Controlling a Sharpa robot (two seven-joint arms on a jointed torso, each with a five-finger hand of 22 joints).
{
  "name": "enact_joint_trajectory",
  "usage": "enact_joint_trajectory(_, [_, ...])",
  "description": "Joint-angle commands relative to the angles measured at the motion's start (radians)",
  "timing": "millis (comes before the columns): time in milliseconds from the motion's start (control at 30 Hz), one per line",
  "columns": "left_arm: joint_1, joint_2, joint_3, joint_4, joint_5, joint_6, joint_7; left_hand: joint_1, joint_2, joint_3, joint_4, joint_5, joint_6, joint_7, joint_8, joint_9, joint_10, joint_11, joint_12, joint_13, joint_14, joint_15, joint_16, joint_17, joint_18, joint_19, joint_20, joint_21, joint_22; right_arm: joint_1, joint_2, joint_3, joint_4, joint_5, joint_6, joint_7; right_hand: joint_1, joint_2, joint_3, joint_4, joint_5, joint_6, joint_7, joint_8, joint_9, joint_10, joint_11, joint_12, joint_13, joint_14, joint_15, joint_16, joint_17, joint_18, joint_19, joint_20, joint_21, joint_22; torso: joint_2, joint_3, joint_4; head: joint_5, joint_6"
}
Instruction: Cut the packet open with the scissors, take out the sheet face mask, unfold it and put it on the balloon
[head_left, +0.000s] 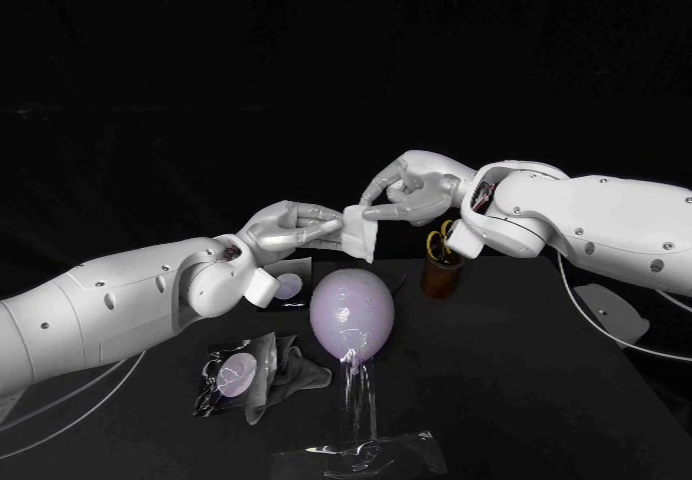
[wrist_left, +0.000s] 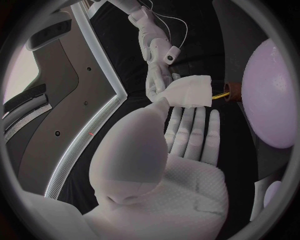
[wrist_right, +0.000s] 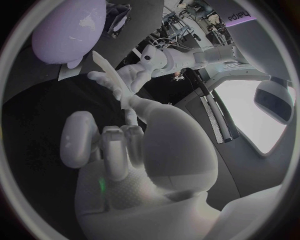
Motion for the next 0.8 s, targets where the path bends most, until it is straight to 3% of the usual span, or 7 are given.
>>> enact_joint_trajectory(33, [0.0, 0.003, 0.002, 0.003, -0.046, -0.012, 0.008, 0.013, 0.002, 0.004, -0.002, -0.005, 0.01, 0.002, -0.006, -0.002, 0.005, -0.001, 0.003, 0.0, 0.006, -0.005, 0.007, 0.0, 0.014, 0.017, 0.0, 0.007, 0.002, 0.001, 0.001, 0.001, 0.001, 0.001, 0.004, 0.014, 0.006, 0.006, -0.006, -0.002, 0.003, 0.006, -0.001, 0.003, 0.044, 0.084, 0.0, 0.003, 0.241, 0.108, 0.001, 0.004, 0.264, 0.008, -0.008, 0.001, -0.007, 0.171, 0.0, 0.0002, 0.0004, 0.0, 0.001])
enact_joint_trajectory(400, [0.0, 0.0, 0.002, 0.002, -0.053, 0.016, 0.008, 0.042, 0.043, 0.034, 0.004, -0.005, 0.06, 0.006, 0.014, 0.003, 0.054, -0.023, 0.015, 0.001, 0.033, -0.021, 0.019, 0.005, 0.02, 0.039, -0.001, 0.015, 0.003, 0.002, 0.006, 0.001, -0.009, 0.001, -0.001, 0.013, 0.006, 0.006, -0.006, -0.002, 0.003, 0.006, -0.001, 0.003, 0.044, 0.084, 0.0, 0.003, 0.241, 0.108, 0.001, 0.004, 0.264, 0.008, -0.008, 0.001, -0.007, 0.171, 0.0, -0.0002, 0.0002, 0.0, -0.001])
enact_joint_trajectory(800, [0.0, -0.003, 0.002, 0.002, -0.049, 0.032, 0.01, 0.062, 0.059, 0.058, 0.002, -0.006, 0.079, -0.005, 0.024, 0.008, 0.077, -0.028, 0.011, -0.001, 0.04, -0.025, 0.022, 0.007, 0.025, 0.041, -0.001, 0.012, 0.001, 0.002, 0.01, 0.001, -0.017, -0.002, -0.004, 0.013, 0.006, 0.007, -0.007, -0.002, 0.003, 0.006, -0.001, 0.004, 0.044, 0.085, 0.001, 0.004, 0.241, 0.108, 0.001, 0.004, 0.264, 0.009, -0.009, 0.001, -0.009, 0.171, 0.0, -0.0004, -0.0003, -0.002, -0.005])
